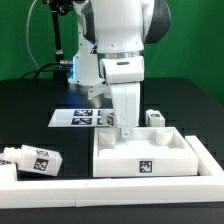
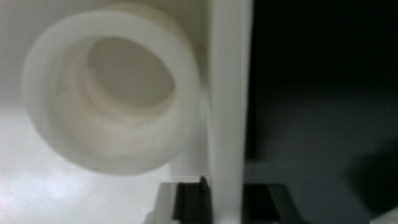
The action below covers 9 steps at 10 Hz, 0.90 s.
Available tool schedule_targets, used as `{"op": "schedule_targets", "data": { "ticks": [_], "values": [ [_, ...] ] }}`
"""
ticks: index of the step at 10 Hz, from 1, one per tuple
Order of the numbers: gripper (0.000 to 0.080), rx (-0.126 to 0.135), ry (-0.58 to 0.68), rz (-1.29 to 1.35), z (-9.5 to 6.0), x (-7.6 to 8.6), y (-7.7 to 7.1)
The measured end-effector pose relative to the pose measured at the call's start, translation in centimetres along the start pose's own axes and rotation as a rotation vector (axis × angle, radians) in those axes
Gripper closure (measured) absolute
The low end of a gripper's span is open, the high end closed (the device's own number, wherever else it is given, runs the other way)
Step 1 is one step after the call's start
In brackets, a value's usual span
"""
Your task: Assemble one leg
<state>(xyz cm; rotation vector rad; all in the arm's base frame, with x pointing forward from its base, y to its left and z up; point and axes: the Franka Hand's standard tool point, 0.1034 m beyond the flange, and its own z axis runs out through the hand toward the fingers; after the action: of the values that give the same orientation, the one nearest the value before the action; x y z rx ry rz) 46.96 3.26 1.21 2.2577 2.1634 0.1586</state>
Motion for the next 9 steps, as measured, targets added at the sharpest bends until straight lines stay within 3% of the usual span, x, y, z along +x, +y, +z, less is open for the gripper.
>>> {"op": "schedule_targets", "data": {
  "ticks": [3,5,8,9],
  "values": [
    [0.0742,-0.01,0.0,-0.005,0.1,-0.4,0.8],
    [0.0742,-0.024,0.002,-0.008,0.2,-0.2,2.8],
    [0.0742,0.004,-0.001,0.028,0.4,1.1,3.4],
    [0.0742,0.027,-0.013,0.044,0.4,1.1,3.4]
  ]
}}
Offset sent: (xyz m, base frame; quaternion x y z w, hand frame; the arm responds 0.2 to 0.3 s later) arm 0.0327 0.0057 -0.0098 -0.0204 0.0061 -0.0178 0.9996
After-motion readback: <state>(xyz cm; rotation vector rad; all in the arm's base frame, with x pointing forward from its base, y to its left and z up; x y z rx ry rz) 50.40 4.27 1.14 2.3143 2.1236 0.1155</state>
